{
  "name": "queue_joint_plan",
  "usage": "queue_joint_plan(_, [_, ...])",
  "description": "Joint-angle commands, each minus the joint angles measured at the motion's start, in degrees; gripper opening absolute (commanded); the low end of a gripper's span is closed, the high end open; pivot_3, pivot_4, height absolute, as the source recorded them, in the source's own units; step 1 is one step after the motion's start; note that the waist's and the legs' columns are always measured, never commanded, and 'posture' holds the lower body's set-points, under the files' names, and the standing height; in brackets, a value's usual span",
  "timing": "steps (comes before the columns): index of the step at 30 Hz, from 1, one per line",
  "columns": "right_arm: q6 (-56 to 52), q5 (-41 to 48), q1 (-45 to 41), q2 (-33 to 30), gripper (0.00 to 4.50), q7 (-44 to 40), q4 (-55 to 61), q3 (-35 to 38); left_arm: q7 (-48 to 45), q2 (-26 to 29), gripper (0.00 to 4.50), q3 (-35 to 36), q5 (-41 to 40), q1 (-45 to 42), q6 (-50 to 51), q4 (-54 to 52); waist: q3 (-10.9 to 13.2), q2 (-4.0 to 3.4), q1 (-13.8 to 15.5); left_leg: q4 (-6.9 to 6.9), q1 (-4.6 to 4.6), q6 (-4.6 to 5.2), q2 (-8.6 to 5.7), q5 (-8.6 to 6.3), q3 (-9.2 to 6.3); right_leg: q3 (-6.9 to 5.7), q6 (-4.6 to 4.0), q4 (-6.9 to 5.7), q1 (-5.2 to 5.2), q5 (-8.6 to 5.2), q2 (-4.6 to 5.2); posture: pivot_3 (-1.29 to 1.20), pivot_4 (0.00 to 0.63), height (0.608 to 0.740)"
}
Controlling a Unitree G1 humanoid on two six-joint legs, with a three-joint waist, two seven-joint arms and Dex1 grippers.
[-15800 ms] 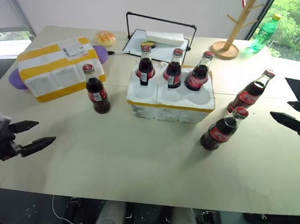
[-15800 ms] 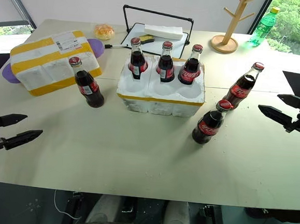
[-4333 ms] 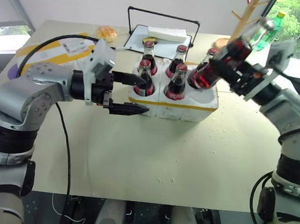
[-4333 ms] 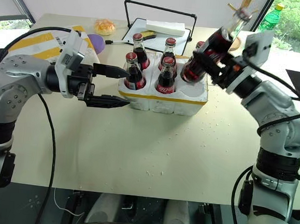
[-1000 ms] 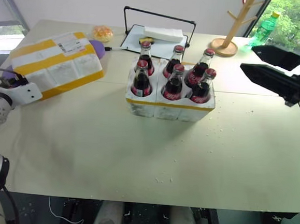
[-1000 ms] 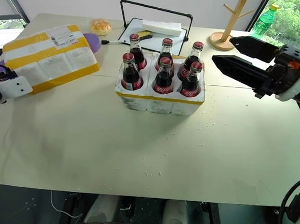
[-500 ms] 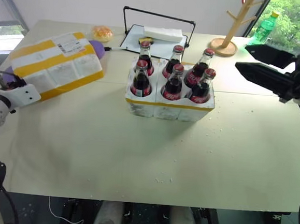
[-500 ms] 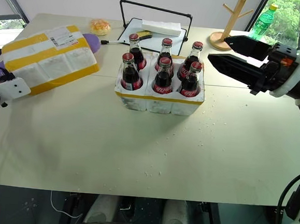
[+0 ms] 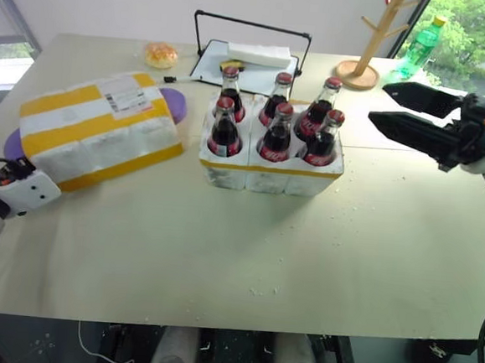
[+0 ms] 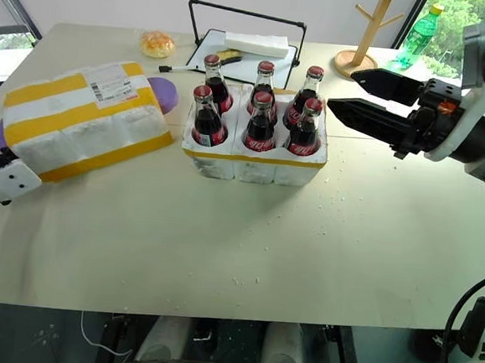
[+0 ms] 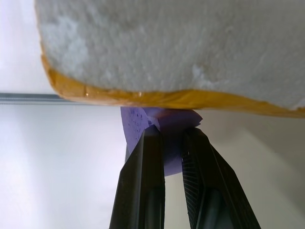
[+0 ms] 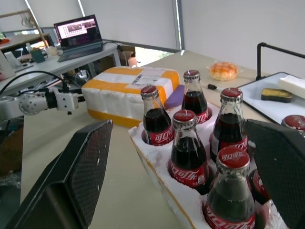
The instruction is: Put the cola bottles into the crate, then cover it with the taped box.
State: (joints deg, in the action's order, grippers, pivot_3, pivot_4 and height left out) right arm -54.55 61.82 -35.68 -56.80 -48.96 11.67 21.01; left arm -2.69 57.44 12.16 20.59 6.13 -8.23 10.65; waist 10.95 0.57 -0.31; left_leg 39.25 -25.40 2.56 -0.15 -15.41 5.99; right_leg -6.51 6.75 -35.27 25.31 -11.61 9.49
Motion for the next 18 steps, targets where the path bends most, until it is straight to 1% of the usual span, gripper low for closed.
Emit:
queue_joint_plan(1, [0.4, 0.2, 1.0, -2.2, 4.5, -3.6, 1.7, 1.5, -1.2, -2.8, 0.38, 5.2, 0.9, 3.9, 7.4, -10.7, 0.0, 0.0, 0.0, 0.0, 0.0, -0.01, 0.0, 0.0, -0.01, -0.01, 0.0, 0.0, 0.0, 0.0, -0.01, 0.0, 0.15, 0.74])
queue_joint_plan(5, [-0.2, 1.0, 2.1, -3.3, 4.5, -6.5, 2.8, 1.9, -2.2, -4.9, 0.38, 6.0, 2.5, 5.9, 11.4, -14.4, 0.0, 0.0, -0.1, 0.0, 0.0, 0.12, 0.01, 0.07, 0.01, -0.02, 0.0, -0.03, 0.0, 0.0, -0.05, 0.0, 0.15, 0.74])
queue_joint_plan(8, [-0.5, 1.4, 2.9, -3.8, 4.5, -7.6, 3.8, 2.0, -2.4, -5.1, 0.38, 5.2, 3.6, 5.7, 11.9, -14.2, 0.0, 0.01, -0.1, 0.0, 0.0, 0.21, 0.0, 0.03, 0.01, -0.02, 0.0, -0.02, 0.0, 0.0, -0.05, 0.0, 0.15, 0.74])
queue_joint_plan(12, [-0.5, 1.4, 3.2, -3.6, 4.5, -6.7, 4.4, 2.3, -2.3, -4.9, 0.38, 4.8, 4.5, 4.7, 11.3, -12.7, 0.0, 0.01, -0.1, 0.0, 0.0, 0.24, 0.0, -0.01, 0.01, -0.02, 0.0, -0.01, 0.0, 0.0, -0.03, 0.0, 0.15, 0.74])
queue_joint_plan(13, [-0.5, 1.4, 3.2, -3.5, 4.5, -6.5, 4.4, 2.3, -2.2, -5.0, 0.7, 4.9, 4.6, 4.5, 11.1, -12.4, 0.0, 0.01, -0.1, 0.0, 0.0, 0.22, 0.0, -0.01, 0.01, -0.02, 0.0, -0.01, 0.01, 0.0, -0.03, 0.0, 0.15, 0.74])
queue_joint_plan(15, [-0.6, 1.5, 3.2, -3.4, 4.5, -6.2, 4.5, 2.3, -2.2, -5.0, 1.53, 5.0, 4.8, 4.1, 10.8, -11.8, 0.0, 0.01, -0.1, 0.0, 0.0, 0.2, 0.0, -0.02, 0.0, -0.02, -0.01, -0.01, 0.01, 0.0, -0.03, 0.0, 0.15, 0.74])
queue_joint_plan(16, [-0.5, 1.5, 3.3, -3.3, 4.5, -6.0, 4.6, 2.4, -2.2, -4.9, 1.99, 4.9, 4.9, 3.8, 10.6, -11.3, 0.0, 0.01, -0.1, 0.0, 0.0, 0.2, 0.0, -0.02, 0.0, -0.02, -0.01, -0.01, 0.01, 0.0, -0.02, 0.0, 0.15, 0.74])
queue_joint_plan(18, [-0.4, 1.4, 3.3, -3.2, 4.5, -5.5, 4.7, 2.5, -2.1, -4.8, 3.11, 4.7, 5.3, 3.4, 10.5, -10.5, 0.0, 0.01, -0.1, 0.0, 0.0, 0.13, 0.0, -0.06, 0.01, -0.01, -0.01, -0.01, 0.02, 0.0, -0.01, 0.0, 0.15, 0.74])
